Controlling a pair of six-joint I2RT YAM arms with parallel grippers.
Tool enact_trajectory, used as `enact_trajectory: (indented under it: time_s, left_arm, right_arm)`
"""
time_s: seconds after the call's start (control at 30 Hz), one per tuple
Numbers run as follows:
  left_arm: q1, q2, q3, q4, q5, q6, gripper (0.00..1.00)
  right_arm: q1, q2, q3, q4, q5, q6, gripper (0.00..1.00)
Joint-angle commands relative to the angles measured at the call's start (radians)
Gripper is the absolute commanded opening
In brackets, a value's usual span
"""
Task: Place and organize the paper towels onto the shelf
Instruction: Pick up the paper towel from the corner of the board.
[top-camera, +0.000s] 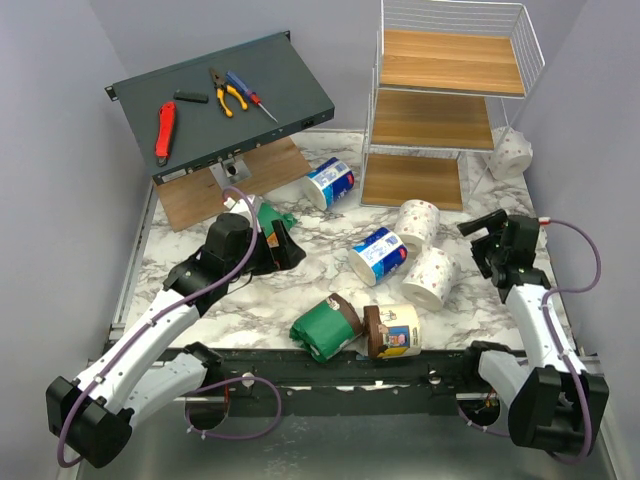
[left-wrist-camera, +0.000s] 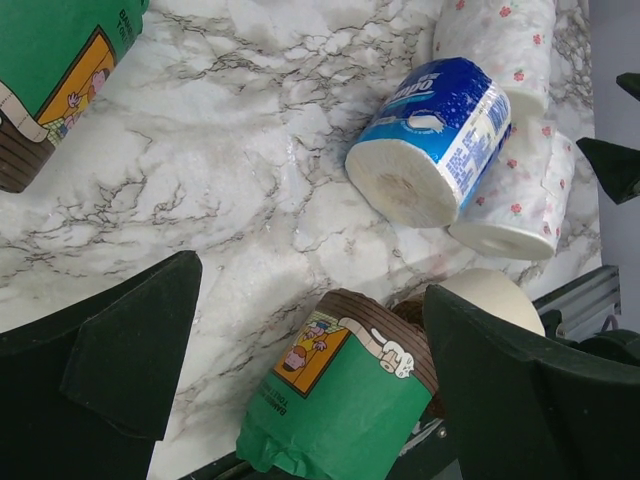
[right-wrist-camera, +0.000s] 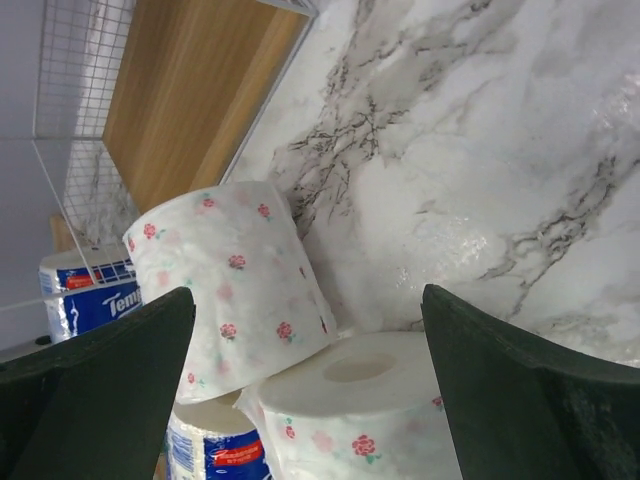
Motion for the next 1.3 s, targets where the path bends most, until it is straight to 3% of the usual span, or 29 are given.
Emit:
enact_trajectory:
  time_s: [0.0,0.17,0.37,0.63,0.97,1.27]
  left_arm:
    - [-0.005,-0.022,-0.014,0.024,0.009,-0.048,0.99]
    - [-0.005,-0.051,-0.057,0.060,0.026,-0.091,0.99]
    - [-0.005,-0.091,-0.096,0.079,0.018,-0.122,0.99]
    - [-0.005,-0.120,-0.090,0.004,-0.036,-0.133,0.99]
    - [-0.005,-0.210,-0.132,0.000,-0.099,-0.138,0.99]
    - [-0.005,-0.203,-0.162,0.044,-0.081,-0.151,0.99]
  right_arm:
    - [-0.086,0.006,-0.045,0.028,-0.104,0.095,0.97]
    - [-0.096,0.014,-0.070,0.091,-0.039,0.206,0.96]
    - [-0.100,-0.015,-0.113,0.314,0.055,0.349,0.96]
    - [-0.107,0.180,0.125,0.244,0.217,0.290,0.96]
    - [-0.304,0.396,0.215,0.330,0.077,0.282,0.95]
    - [-0.330,0.590,0.323,0.495,-0.039,0.218,0.93]
